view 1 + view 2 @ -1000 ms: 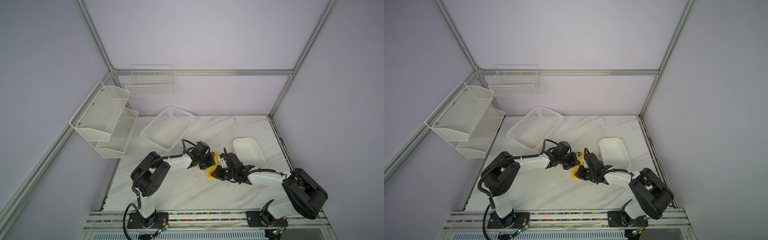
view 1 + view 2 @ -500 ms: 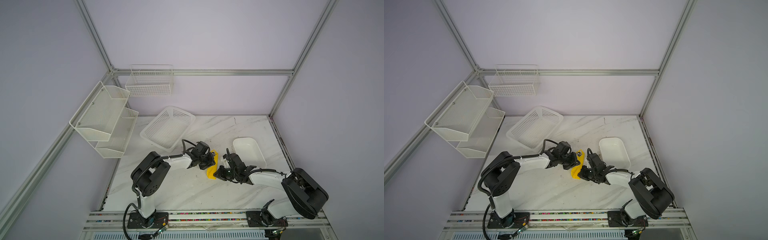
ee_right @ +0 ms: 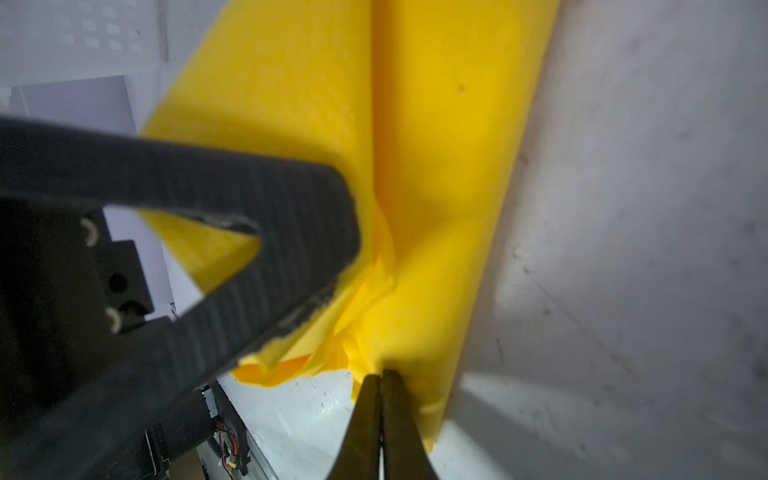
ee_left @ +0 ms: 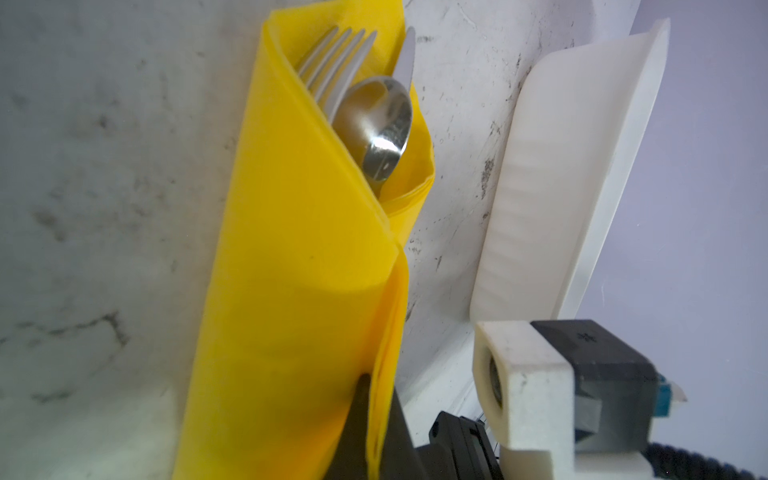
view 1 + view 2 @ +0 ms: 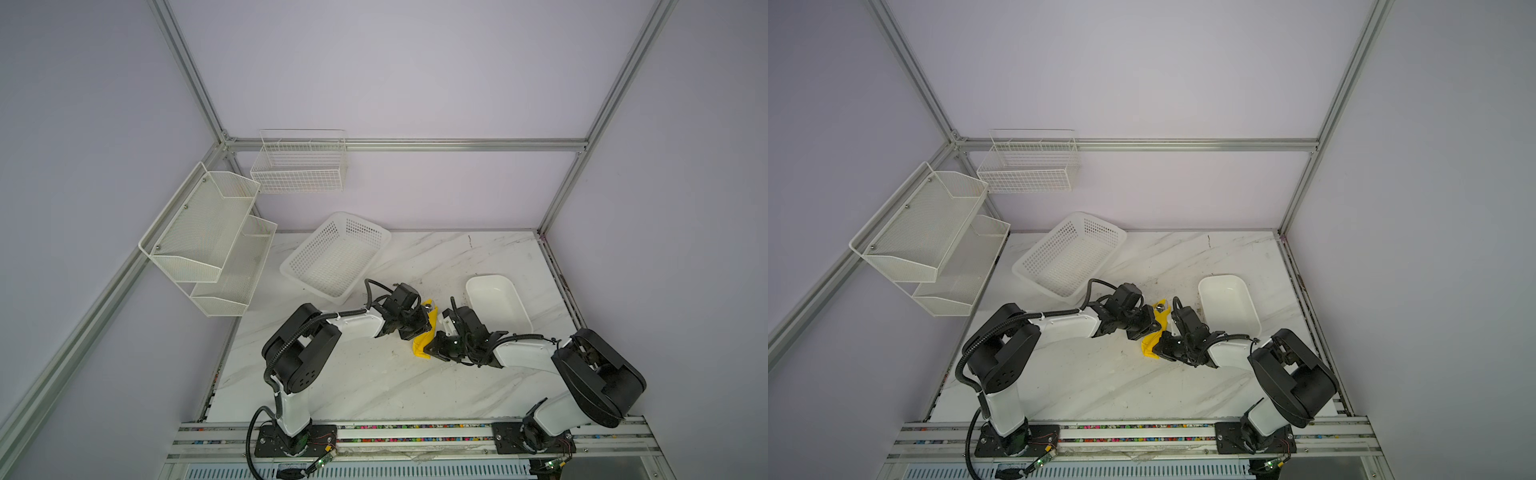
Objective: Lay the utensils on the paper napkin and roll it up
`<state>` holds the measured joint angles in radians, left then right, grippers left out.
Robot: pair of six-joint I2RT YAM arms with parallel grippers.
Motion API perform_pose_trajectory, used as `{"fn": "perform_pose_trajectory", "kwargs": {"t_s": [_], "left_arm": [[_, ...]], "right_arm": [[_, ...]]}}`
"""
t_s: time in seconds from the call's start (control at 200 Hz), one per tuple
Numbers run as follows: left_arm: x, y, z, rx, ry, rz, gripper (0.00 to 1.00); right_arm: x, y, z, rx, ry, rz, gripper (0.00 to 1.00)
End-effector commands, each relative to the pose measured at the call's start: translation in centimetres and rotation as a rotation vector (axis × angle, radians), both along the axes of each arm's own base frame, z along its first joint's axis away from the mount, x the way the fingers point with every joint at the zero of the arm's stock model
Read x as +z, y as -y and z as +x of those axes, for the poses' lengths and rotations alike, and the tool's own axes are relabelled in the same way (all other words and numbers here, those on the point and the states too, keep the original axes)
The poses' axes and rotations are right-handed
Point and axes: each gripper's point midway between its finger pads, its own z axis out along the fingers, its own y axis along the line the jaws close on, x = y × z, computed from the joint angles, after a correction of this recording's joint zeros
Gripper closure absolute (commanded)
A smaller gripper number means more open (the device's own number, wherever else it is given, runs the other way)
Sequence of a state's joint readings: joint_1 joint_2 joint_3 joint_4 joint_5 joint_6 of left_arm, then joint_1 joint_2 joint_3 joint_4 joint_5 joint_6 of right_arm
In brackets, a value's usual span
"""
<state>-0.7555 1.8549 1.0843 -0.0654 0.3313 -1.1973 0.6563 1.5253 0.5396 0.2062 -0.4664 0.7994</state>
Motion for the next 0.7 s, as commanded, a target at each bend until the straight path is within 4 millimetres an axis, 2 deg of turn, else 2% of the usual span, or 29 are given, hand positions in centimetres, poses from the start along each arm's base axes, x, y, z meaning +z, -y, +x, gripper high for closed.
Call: {"fn": "perform_pose_trajectory", "kwargs": {"t_s": [0.0, 0.21, 0.375, 0.695], "left_arm": [[3.5, 2.3, 0.7, -0.012, 0.046, -0.094, 1.0], [2.8, 3.1, 0.4, 0.01, 0.025, -0.126, 1.0], [3.2, 3.3, 0.5, 0.034, 0.034, -0.16, 1.0], [1.0, 3.1, 0.3, 0.065, -0.014, -0.156, 1.0]], "right_arm": [[-2.5, 1.6, -1.2, -0.02, -0.054, -0.078, 0.92], [-3.0, 2.0, -1.3, -0.024, -0.064, -0.093, 0.92], [-3.3, 2.2, -1.4, -0.028, -0.071, -0.101, 0.92], [-1.2, 1.5, -0.7, -0.027, -0.032, -0.056, 0.87]]}}
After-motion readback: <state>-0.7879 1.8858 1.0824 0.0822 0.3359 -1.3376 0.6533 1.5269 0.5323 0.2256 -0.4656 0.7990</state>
